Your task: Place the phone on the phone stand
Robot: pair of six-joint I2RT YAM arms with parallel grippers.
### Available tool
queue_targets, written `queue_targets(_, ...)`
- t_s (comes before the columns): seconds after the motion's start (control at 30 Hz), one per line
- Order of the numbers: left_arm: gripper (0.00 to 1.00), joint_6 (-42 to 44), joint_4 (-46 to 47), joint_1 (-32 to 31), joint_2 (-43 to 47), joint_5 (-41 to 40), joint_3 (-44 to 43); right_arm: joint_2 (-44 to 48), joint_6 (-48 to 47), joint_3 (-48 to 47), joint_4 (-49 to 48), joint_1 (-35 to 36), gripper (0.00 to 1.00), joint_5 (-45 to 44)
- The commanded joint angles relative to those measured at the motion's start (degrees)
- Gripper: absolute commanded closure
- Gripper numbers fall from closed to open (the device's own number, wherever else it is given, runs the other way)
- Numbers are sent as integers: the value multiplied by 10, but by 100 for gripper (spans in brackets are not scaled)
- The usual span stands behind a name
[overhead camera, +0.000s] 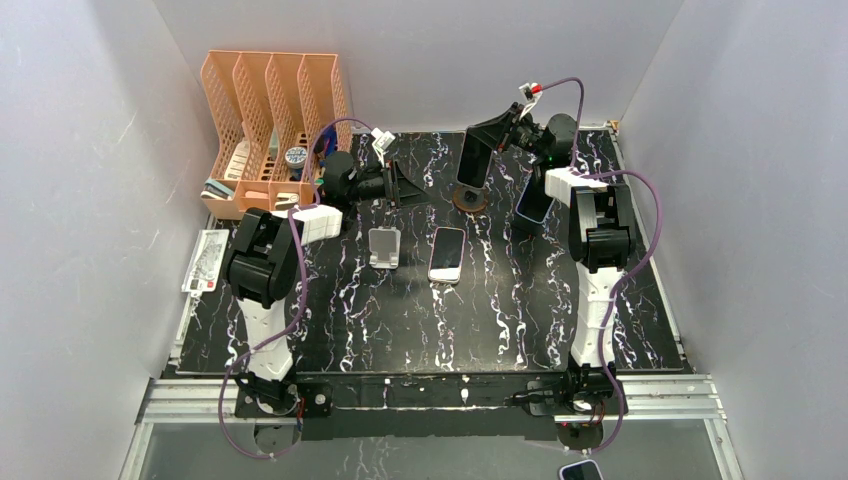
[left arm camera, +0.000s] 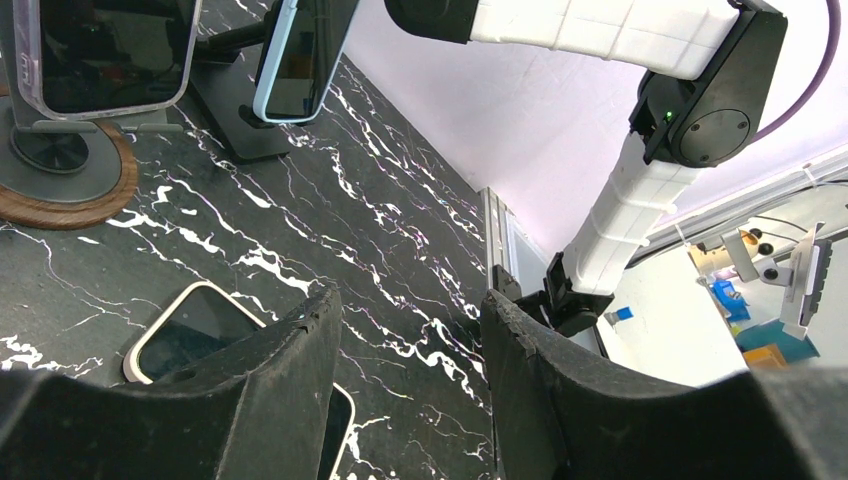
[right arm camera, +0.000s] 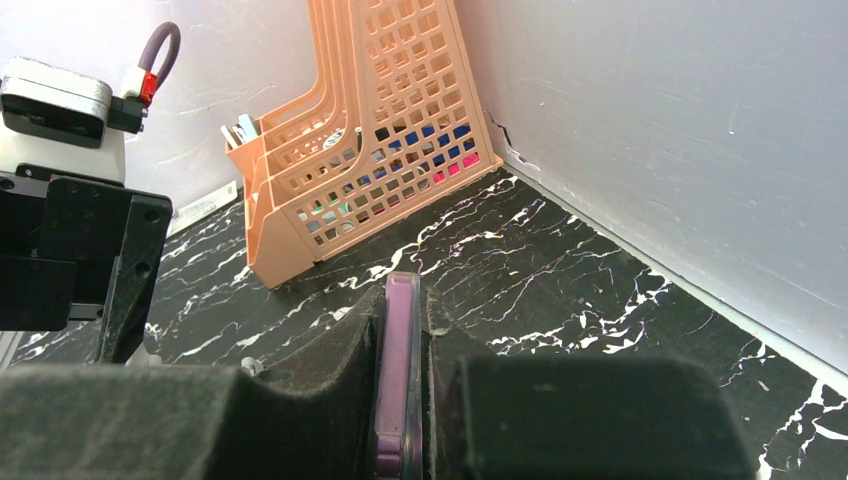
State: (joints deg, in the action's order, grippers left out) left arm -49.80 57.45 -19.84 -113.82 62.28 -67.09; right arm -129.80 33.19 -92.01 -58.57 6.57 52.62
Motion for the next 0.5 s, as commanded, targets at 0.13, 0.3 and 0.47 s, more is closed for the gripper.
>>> queue_targets(0.13, 49, 1, 12, -2, 5, 11, 2, -7, -20, -14, -15, 5, 99, -4)
queue_targets(0.3, 49, 1, 12, -2, 5, 12, 3, -7, -40, -17, 9, 4, 99, -7)
queue_targets(0.47, 49, 1, 12, -2, 5, 12, 4, -5, -68, -19, 32, 5, 99, -13)
